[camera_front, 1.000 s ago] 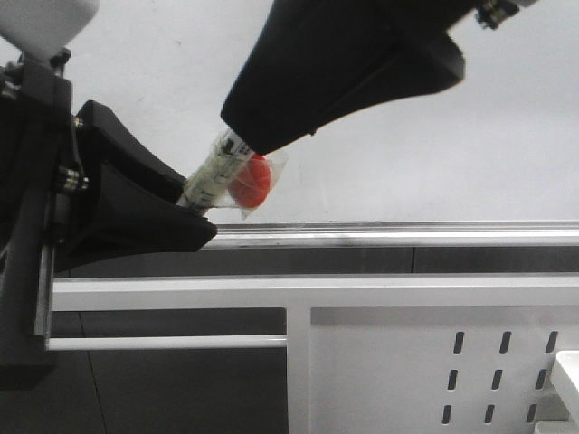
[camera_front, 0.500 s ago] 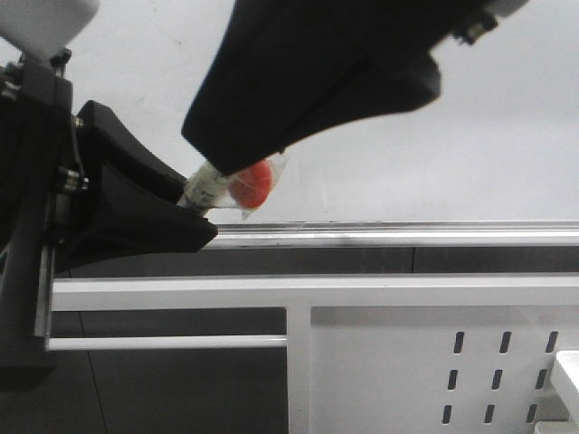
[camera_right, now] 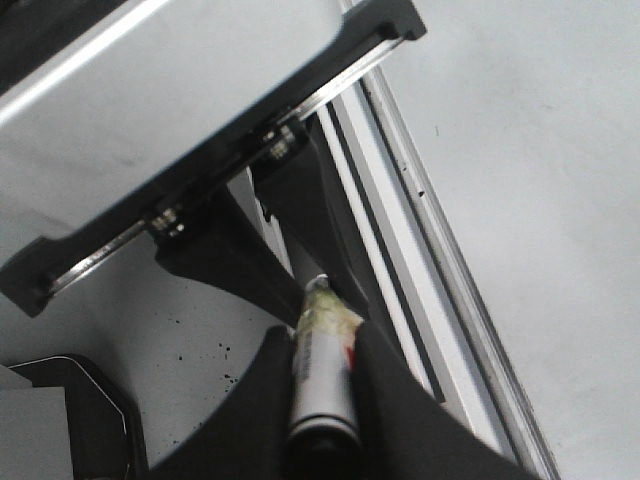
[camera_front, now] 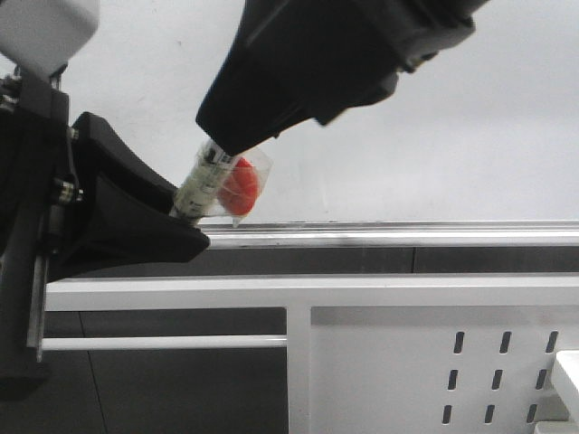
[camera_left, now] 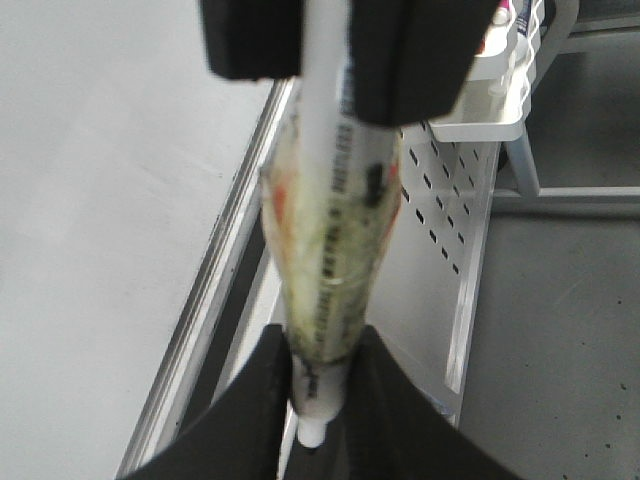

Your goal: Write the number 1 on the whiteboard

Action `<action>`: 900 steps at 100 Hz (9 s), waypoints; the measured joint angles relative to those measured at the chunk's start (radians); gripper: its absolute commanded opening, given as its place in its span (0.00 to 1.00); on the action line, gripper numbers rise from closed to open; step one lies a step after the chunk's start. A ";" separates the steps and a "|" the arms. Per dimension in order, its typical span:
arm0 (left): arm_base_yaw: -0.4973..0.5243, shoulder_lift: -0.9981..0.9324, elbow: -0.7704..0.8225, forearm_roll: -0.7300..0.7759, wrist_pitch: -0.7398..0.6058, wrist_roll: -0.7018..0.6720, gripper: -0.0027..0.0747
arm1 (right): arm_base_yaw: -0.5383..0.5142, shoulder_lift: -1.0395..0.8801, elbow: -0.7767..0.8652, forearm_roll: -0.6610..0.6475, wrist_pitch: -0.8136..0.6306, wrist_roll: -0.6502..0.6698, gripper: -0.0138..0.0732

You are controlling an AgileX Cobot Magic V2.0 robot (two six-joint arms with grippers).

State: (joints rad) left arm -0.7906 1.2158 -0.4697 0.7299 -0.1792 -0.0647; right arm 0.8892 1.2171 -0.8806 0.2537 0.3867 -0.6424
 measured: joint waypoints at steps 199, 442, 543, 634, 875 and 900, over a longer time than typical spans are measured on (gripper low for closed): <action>0.480 -0.784 0.396 -0.688 -0.251 -0.155 0.01 | -0.236 -0.313 0.169 0.156 -0.195 0.043 0.08; 0.423 -0.508 0.242 0.472 -0.421 -0.481 0.44 | -0.082 -0.057 -0.141 0.017 0.215 0.045 0.08; 0.423 -0.166 0.106 0.502 -0.606 -0.463 0.44 | -0.018 -0.057 -0.158 0.046 0.169 0.045 0.08; 0.421 -0.116 0.088 0.462 -0.672 -0.413 0.44 | 0.026 -0.057 -0.158 0.034 0.150 0.036 0.08; 0.419 -0.060 0.353 -0.164 -0.735 -0.386 0.01 | -0.131 -0.158 -0.253 -0.169 0.466 0.258 0.08; 0.266 0.012 0.356 -0.482 -0.788 -0.258 0.01 | -0.160 -0.285 -0.203 -0.171 0.453 0.269 0.08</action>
State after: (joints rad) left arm -0.5246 1.2275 -0.1139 0.2476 -0.9674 -0.3223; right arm 0.7296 0.9323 -1.0832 0.0822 0.8392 -0.3739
